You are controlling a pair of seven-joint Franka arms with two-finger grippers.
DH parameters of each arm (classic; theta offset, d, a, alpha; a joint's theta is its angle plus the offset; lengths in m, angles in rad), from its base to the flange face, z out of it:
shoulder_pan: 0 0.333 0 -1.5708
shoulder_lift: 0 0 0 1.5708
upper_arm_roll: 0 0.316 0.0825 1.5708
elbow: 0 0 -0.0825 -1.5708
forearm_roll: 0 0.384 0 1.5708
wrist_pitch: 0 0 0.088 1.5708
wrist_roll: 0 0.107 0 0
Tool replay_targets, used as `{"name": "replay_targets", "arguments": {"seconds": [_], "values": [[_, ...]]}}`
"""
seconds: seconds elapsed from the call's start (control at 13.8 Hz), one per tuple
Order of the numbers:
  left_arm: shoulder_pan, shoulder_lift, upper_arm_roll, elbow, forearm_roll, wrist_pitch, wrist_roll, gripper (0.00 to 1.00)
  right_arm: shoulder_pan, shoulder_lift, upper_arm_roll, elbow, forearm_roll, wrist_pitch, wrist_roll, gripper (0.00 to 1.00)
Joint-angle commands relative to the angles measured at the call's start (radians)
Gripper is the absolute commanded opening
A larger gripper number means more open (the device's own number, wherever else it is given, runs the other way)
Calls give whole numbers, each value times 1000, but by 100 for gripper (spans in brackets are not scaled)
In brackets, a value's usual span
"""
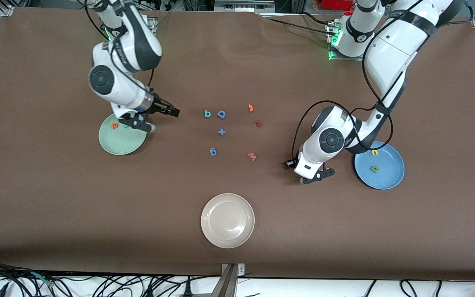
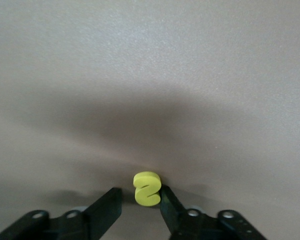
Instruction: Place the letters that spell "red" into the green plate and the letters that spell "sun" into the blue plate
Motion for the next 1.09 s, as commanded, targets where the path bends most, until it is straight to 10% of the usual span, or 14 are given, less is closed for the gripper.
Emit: {"name": "replay_targets", "arguments": {"seconds": [0.0, 0.73, 1.02], "values": [[5, -45, 10, -21, -15, -49, 6, 24, 11, 61, 87, -6, 7, 120, 0, 98], [97, -168, 15, -7, -15, -201, 191, 16, 167, 276, 106, -9, 3, 435, 77, 97], [224, -185, 18, -10, -15, -241, 529, 16, 169, 276, 106, -23, 4, 435, 109, 71]]}}
